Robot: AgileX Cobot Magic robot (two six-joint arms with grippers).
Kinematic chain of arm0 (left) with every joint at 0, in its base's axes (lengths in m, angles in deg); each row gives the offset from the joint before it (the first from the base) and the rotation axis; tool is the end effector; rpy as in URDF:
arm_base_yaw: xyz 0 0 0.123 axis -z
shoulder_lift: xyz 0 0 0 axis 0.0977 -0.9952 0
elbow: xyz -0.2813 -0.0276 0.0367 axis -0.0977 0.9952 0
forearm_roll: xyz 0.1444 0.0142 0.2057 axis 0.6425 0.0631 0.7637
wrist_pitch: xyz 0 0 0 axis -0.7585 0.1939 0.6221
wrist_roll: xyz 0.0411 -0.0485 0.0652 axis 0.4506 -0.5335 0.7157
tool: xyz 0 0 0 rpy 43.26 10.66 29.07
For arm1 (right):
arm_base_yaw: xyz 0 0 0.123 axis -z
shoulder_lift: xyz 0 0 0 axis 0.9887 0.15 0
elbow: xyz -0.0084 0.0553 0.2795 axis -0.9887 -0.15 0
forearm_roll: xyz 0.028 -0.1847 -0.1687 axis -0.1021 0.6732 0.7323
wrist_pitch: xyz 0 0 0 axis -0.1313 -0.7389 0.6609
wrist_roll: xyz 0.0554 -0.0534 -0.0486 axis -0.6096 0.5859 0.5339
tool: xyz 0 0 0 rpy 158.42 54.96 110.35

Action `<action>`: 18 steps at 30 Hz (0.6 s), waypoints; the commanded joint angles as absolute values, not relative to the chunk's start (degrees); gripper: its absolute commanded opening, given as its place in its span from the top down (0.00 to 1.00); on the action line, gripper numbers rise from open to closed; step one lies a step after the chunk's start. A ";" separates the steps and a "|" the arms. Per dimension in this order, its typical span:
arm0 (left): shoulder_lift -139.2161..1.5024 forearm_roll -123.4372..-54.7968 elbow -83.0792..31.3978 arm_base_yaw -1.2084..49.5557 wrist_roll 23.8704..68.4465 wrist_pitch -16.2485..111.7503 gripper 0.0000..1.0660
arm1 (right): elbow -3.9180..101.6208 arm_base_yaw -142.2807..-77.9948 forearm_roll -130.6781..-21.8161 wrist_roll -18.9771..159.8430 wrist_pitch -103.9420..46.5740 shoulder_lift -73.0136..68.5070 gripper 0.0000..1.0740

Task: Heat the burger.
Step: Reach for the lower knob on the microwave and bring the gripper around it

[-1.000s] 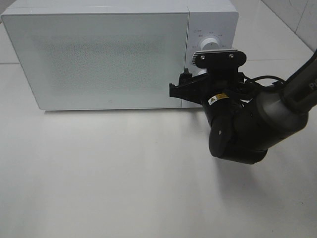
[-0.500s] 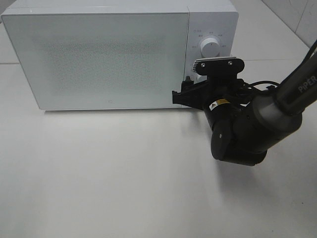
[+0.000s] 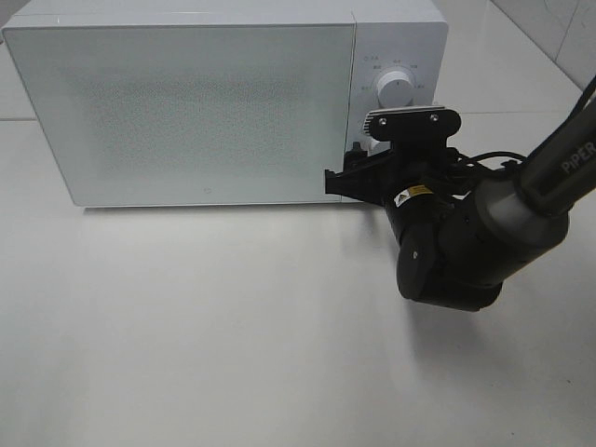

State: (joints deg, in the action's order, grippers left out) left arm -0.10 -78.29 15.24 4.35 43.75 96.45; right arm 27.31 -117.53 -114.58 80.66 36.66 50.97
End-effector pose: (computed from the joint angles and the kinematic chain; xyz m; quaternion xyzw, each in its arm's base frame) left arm -0.0060 -0.0053 0.2812 0.0021 0.8447 -0.0207 0.5349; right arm 0.3209 0.1690 0.1035 -0.0217 0.7421 -0.0140 0.6697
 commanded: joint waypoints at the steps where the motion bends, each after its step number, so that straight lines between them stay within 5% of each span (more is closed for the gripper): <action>1: 1.10 -78.80 15.53 4.23 43.64 96.05 0.06 | 27.82 -117.47 -113.89 80.89 40.44 50.63 0.37; 6: 1.10 -78.80 15.53 4.23 43.64 96.05 0.06 | 27.82 -117.47 -113.55 80.89 43.19 50.63 0.50; 12: 1.10 -78.80 15.53 4.23 43.64 96.05 0.06 | 27.82 -117.47 -112.74 80.89 45.66 50.63 0.88; 18: 1.10 -78.80 15.53 4.23 43.64 96.05 0.06 | 27.82 -117.47 -110.22 80.89 46.17 50.63 1.00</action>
